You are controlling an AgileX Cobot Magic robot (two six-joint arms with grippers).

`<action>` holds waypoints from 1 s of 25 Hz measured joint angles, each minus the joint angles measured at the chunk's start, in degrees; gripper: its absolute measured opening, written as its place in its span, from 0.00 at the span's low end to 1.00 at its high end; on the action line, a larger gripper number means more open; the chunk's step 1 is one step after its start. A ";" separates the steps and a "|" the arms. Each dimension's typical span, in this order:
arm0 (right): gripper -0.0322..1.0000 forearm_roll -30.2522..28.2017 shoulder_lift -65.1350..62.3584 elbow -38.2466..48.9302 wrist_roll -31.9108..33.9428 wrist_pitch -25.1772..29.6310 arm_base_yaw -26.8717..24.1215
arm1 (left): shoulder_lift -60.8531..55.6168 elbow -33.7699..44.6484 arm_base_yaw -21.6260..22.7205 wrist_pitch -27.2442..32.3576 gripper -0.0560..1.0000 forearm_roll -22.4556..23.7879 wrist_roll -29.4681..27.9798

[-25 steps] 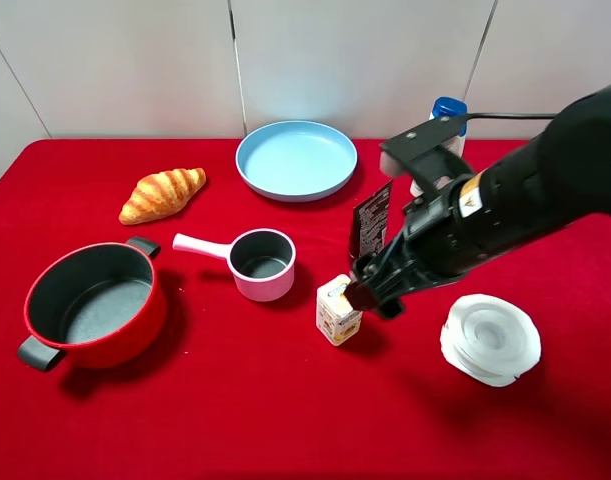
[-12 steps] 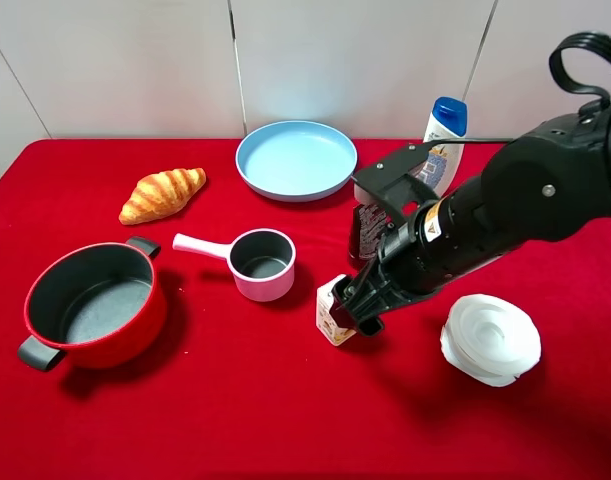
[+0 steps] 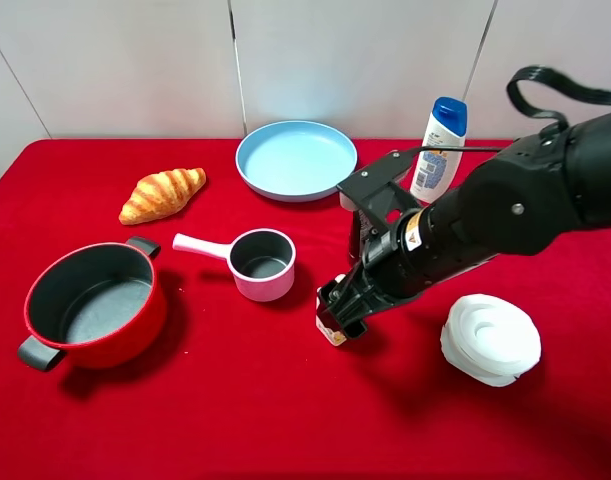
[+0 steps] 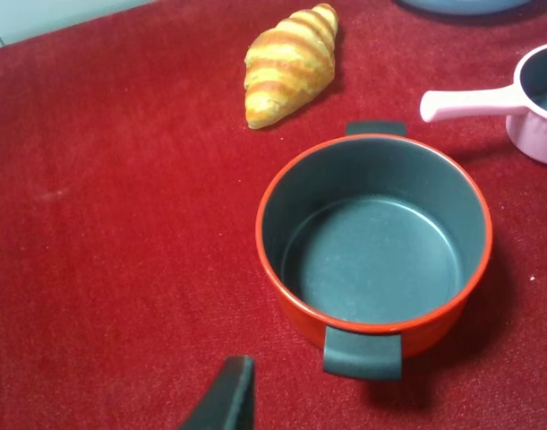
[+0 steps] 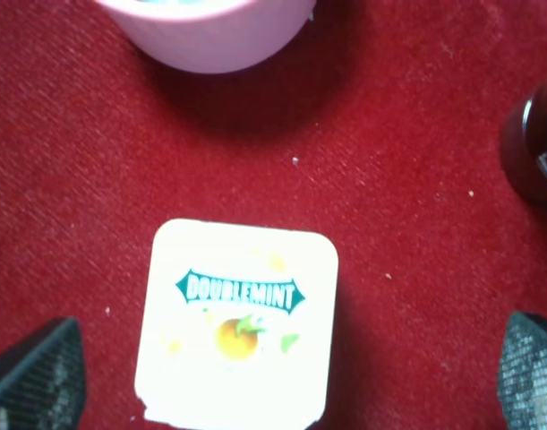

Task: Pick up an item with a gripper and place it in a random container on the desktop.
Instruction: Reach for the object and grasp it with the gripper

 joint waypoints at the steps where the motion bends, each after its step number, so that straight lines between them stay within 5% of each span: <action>1: 0.70 -0.12 0.52 0.00 0.00 -0.52 0.00 | 0.00 0.00 0.00 0.00 0.99 0.00 0.00; 25: 0.70 -0.52 8.02 -0.07 0.26 -8.47 0.00 | 0.00 0.00 0.00 0.00 0.99 0.06 0.00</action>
